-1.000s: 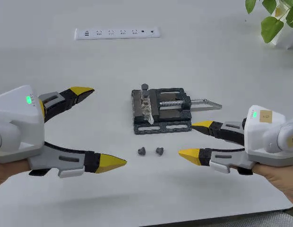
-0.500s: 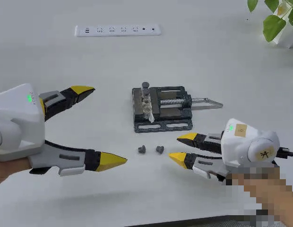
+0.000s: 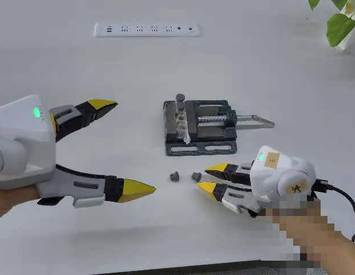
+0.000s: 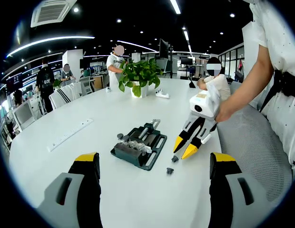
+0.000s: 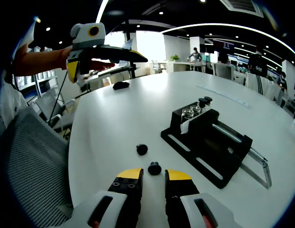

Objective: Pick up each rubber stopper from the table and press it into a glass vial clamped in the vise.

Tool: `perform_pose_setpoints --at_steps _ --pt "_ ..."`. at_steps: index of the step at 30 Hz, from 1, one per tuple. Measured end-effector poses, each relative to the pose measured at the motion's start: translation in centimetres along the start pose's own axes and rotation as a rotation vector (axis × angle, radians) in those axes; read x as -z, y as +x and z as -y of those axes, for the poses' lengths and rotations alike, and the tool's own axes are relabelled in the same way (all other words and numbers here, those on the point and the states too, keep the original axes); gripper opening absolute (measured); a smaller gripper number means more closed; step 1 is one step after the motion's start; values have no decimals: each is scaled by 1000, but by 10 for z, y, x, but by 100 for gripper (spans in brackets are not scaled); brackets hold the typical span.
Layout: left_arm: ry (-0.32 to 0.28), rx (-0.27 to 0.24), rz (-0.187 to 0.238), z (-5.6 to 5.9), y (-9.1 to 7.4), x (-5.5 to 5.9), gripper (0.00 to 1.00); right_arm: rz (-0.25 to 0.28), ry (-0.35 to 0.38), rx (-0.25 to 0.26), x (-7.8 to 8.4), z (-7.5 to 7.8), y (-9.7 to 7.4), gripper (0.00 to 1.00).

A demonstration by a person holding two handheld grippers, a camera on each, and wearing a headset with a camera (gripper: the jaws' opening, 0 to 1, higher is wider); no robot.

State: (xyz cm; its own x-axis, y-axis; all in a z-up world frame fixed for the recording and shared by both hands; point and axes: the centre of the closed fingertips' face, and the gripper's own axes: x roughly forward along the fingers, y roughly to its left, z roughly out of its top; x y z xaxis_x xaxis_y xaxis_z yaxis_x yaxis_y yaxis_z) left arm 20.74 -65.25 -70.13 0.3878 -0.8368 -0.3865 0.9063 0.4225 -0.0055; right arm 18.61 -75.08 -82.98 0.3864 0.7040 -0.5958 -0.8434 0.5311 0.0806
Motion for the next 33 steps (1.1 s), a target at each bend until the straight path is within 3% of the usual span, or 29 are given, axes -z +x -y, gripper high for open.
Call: perform_pose_setpoints --at_steps 33 --pt "-6 16 2 2 5 1 94 -14 -9 11 2 0 8 8"
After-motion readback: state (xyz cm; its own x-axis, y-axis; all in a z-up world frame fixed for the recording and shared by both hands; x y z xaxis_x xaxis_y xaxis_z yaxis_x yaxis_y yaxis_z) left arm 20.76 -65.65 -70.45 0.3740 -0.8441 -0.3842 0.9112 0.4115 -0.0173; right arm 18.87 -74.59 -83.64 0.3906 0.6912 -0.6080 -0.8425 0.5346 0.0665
